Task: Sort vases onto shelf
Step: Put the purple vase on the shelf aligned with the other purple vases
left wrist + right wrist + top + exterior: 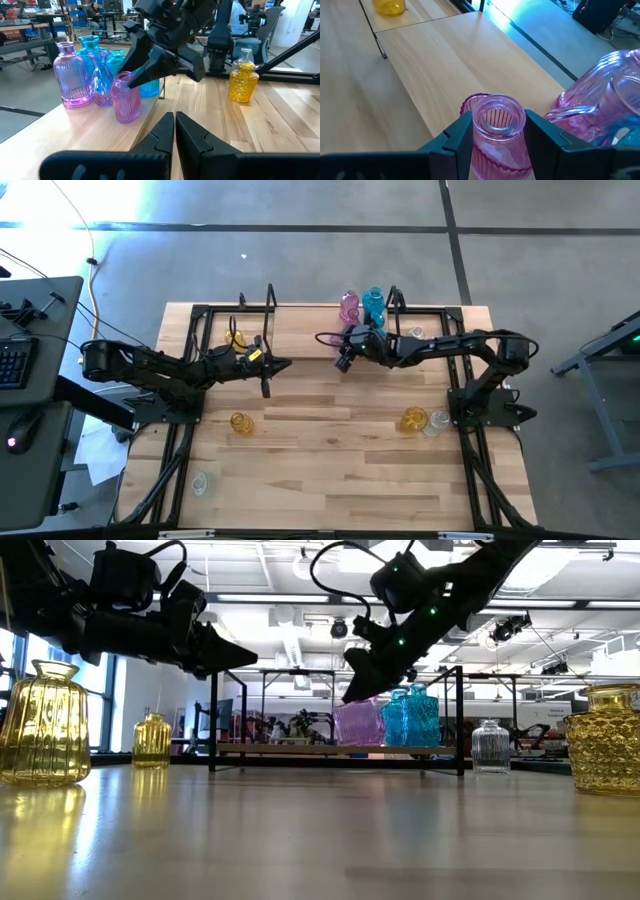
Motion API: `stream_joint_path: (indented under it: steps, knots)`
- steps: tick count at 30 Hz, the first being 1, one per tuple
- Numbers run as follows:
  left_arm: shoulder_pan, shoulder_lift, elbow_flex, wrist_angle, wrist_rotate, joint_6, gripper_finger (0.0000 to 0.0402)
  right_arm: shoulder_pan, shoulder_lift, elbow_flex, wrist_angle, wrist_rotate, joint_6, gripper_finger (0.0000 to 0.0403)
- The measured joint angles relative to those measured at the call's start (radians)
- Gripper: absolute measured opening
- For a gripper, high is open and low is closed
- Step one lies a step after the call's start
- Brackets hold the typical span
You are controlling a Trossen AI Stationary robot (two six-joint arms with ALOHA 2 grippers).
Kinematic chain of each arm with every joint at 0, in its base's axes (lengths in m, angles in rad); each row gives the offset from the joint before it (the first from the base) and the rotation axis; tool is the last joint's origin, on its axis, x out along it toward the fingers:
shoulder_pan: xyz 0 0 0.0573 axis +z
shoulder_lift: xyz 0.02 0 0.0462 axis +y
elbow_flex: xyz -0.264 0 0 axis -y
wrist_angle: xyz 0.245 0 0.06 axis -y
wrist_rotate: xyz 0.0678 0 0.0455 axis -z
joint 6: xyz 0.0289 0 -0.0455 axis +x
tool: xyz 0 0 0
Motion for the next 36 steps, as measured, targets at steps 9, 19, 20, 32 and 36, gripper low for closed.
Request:
stream_joint_path:
  steps: [9, 19, 20, 32, 36]
  knots:
    - [0.0, 0.0, 0.0, 0.0, 0.0, 0.001, 0.0007, -0.007, -0.01, -0.005, -0.031, -0.001, 0.0, 0.0133]
    - [0.0, 0.0, 0.0, 0.0, 0.0, 0.002, 0.0007, -0.018, -0.068, -0.008, -0.144, -0.009, 0.013, 0.0133]
    - [0.0, 0.0, 0.0, -0.001, 0.0, 0.002, 0.0007, -0.021, -0.07, -0.008, -0.148, -0.008, 0.011, 0.0133]
    - [0.0, 0.0, 0.0, 0.0, 0.0, 0.002, 0.0007, -0.04, -0.07, -0.008, -0.15, -0.023, 0.018, 0.0133]
    - [0.0, 0.0, 0.0, 0.0, 0.0, 0.002, 0.0007, -0.04, -0.071, -0.007, -0.149, -0.034, 0.026, 0.0133]
